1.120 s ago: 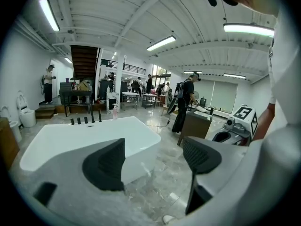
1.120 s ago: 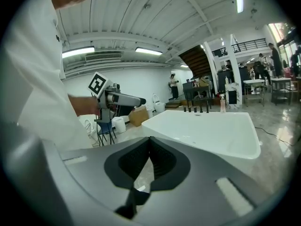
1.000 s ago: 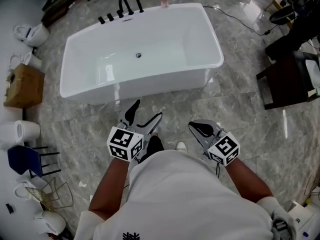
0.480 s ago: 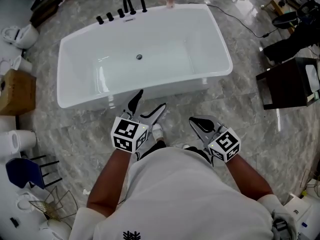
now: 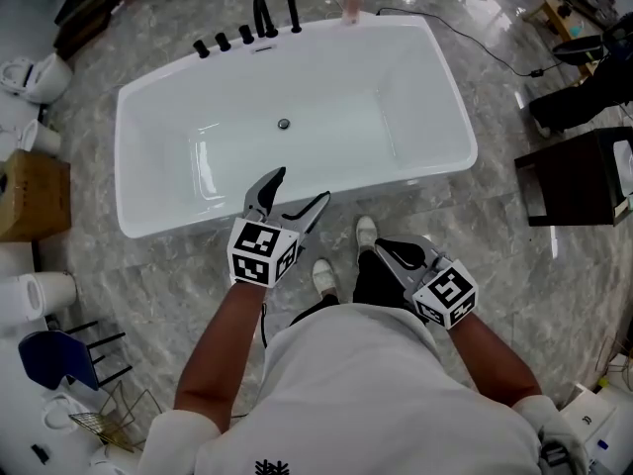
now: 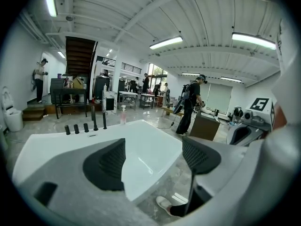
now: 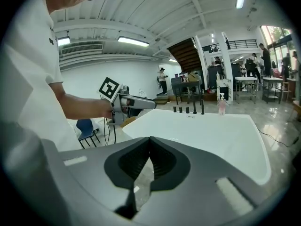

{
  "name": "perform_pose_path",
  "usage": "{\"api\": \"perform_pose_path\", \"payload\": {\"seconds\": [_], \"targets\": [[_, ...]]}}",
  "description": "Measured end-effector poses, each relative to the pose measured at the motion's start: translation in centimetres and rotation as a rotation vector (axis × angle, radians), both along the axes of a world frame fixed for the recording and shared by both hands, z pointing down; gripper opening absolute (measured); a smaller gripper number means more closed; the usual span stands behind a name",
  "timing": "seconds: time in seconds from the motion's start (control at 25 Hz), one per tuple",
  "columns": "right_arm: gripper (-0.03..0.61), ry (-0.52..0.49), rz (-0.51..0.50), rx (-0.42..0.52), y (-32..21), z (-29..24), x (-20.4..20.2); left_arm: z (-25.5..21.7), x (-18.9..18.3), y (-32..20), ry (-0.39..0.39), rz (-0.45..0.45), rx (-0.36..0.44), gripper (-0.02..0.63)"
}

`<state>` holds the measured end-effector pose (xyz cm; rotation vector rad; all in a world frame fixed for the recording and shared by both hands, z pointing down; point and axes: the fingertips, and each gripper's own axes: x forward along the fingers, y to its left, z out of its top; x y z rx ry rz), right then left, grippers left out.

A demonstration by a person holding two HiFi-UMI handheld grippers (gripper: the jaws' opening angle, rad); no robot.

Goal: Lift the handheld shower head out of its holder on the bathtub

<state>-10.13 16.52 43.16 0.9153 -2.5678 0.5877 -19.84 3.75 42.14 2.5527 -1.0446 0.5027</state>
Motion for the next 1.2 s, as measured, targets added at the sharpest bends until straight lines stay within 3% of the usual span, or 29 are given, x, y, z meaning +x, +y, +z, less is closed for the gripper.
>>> {"api": "perform_pose_path", "payload": {"seconds": [0.4, 0.8, 1.2], "targets": [[0.012, -0.017, -0.055, -0.059, -12.9, 3.1, 2.7, 3.7, 2.9, -19.1, -0.056, -0.079, -0.020, 0.382], [0.012, 0.008, -0.076, -0.167, -23.6, 9.5, 9.0, 12.1, 6.6, -36.8, -0.137, -0.158, -0.046, 0.382], [0.012, 0.037, -0.078, -0.265, -31.5, 17.2, 11.9, 19.9, 6.2, -51.6, -0.206, -0.234, -0.063, 0.382]]}}
